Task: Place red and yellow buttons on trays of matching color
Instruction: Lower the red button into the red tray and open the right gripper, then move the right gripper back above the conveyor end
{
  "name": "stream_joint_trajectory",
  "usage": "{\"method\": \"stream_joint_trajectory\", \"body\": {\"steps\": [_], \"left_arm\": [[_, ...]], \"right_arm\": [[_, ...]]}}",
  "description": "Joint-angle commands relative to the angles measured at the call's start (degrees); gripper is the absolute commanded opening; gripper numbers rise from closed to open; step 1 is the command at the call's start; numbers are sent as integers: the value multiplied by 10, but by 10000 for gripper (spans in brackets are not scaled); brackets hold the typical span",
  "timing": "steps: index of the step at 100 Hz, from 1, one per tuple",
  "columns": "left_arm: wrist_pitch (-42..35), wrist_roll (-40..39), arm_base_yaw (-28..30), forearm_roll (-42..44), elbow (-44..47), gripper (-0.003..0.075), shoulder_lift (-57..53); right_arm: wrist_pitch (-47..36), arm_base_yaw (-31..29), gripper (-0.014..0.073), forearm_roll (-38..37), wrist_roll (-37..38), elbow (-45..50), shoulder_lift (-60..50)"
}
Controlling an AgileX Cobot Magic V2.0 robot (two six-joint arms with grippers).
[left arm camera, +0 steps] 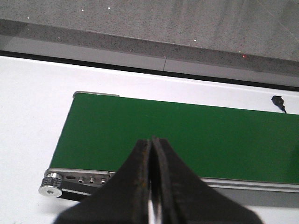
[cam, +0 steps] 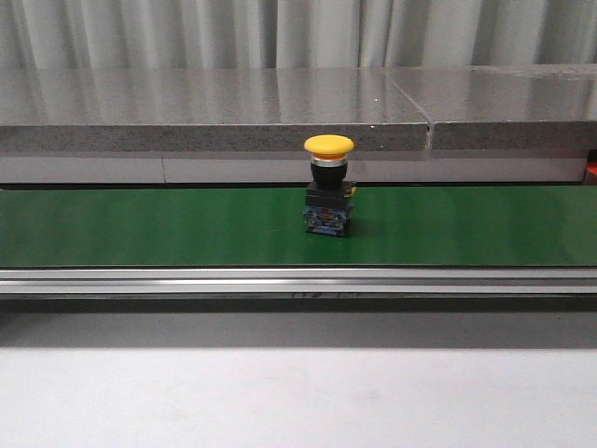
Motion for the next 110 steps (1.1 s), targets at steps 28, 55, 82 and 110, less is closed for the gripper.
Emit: {"method": "stream_joint_trajectory", "body": {"steps": [28,55,82,110], "left_arm": [[-41,-2,-3,-7,-14,-19,3],[-41,-2,-3,-7,-14,-19,3],[-41,-2,-3,-7,-14,-19,3],[-41,-2,-3,-7,-14,-19,3]], "right_arm": [[-23,-5,489,14,-1,-22,-36],[-5,-5,523,15,-1,-37,-49],[54,-10,519,37,-1,-55,-114],[98,-4,519,89,-4,-53,-210]]}}
